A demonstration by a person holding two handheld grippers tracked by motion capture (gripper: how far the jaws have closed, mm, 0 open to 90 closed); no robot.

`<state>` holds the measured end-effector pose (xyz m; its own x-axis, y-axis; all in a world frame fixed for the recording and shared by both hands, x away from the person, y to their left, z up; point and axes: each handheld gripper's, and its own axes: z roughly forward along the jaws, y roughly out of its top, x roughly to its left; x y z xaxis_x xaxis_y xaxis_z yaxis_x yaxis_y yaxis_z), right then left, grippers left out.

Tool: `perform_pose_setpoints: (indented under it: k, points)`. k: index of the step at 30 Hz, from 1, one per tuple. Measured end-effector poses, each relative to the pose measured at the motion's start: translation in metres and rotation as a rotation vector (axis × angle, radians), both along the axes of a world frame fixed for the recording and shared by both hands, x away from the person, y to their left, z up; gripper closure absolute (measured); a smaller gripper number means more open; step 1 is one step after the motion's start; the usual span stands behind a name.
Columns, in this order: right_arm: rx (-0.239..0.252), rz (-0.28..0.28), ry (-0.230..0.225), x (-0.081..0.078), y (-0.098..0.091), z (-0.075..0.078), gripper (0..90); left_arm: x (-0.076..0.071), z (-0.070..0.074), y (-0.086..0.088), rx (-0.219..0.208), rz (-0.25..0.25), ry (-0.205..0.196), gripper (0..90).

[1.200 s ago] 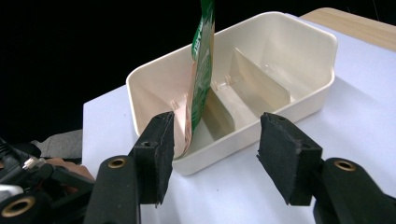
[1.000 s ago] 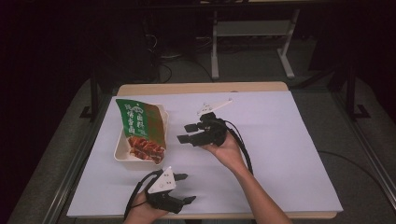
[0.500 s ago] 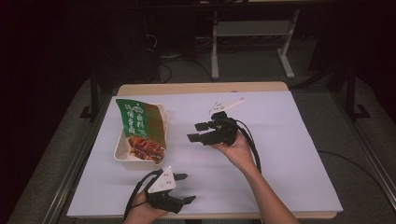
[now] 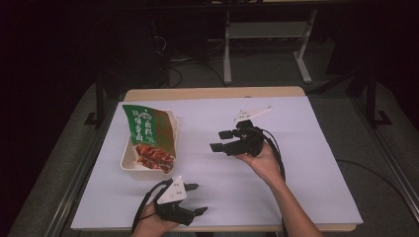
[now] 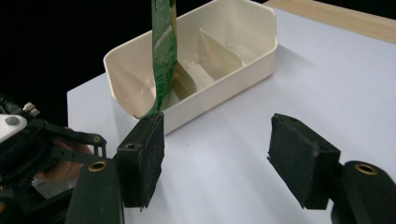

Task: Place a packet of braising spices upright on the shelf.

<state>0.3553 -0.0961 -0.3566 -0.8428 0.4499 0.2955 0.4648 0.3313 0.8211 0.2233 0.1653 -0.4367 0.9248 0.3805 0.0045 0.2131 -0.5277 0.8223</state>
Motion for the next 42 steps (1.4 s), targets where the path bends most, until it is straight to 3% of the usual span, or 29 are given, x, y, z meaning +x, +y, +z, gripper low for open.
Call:
perform_pose_setpoints:
  k: [42]
  points:
    - [-0.013,-0.081,0.029,-0.03,-0.073,-0.016,33.9,0.002,0.001,0.002,-0.002,0.023,0.004,24.9]
